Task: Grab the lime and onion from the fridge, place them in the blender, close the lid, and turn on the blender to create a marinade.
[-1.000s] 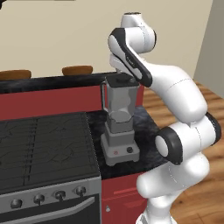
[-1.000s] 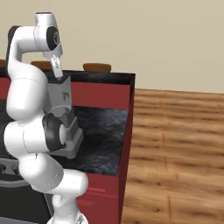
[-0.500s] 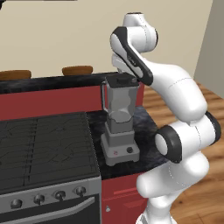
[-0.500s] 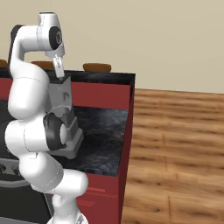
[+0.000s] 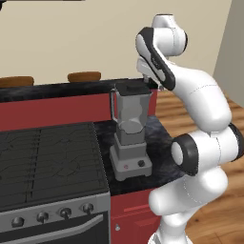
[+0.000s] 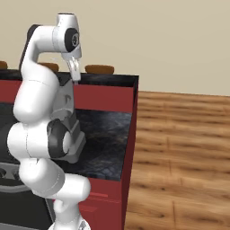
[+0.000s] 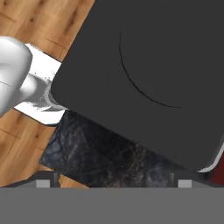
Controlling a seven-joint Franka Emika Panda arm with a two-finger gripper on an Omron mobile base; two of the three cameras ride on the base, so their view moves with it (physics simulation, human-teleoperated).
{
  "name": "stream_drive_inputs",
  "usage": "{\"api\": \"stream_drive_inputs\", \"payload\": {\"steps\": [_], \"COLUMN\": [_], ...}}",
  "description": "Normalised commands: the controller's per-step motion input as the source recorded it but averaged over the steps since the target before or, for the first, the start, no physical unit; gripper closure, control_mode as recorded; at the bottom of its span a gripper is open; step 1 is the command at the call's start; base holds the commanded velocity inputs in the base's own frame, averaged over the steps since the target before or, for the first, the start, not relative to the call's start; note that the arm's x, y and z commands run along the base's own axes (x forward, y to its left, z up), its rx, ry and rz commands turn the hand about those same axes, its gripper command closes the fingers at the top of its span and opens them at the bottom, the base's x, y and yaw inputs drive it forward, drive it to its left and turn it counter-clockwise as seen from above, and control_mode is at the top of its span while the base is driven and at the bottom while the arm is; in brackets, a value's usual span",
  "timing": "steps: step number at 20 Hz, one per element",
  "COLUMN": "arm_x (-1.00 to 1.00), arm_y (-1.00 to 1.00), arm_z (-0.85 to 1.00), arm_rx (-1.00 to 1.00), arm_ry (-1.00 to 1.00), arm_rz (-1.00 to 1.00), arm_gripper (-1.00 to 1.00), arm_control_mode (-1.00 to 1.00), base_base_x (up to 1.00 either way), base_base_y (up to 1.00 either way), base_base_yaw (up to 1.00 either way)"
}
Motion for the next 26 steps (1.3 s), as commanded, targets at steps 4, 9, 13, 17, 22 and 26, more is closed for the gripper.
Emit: {"api": "stream_drive_inputs", "payload": {"steps": [4, 9, 13, 17, 22, 26], "arm_x": [-0.89, -0.97, -0.45, -0.31, -0.37, -0.26], "arm_y": [-0.10, 0.47, 0.31, 0.00, 0.00, 0.09], "arm_z": [-0.04, 0.00, 0.00, 0.00, 0.00, 0.00], "arm_rx": [0.00, -0.07, -0.05, 0.00, 0.00, -0.03], "arm_ry": [-0.14, -0.37, -0.48, -0.28, -0.05, 0.00], "arm_rz": [0.00, 0.01, 0.11, 0.33, 0.39, 0.39], "arm_gripper": [-1.00, -1.00, -1.00, -1.00, -1.00, -1.00], "arm_control_mode": [-1.00, -1.00, -1.00, -1.00, -1.00, -1.00], "base_base_x": [0.00, 0.00, 0.00, 0.00, 0.00, 0.00], "base_base_y": [0.00, 0.00, 0.00, 0.00, 0.00, 0.00], "base_base_yaw": [0.00, 0.00, 0.00, 0.00, 0.00, 0.00]}}
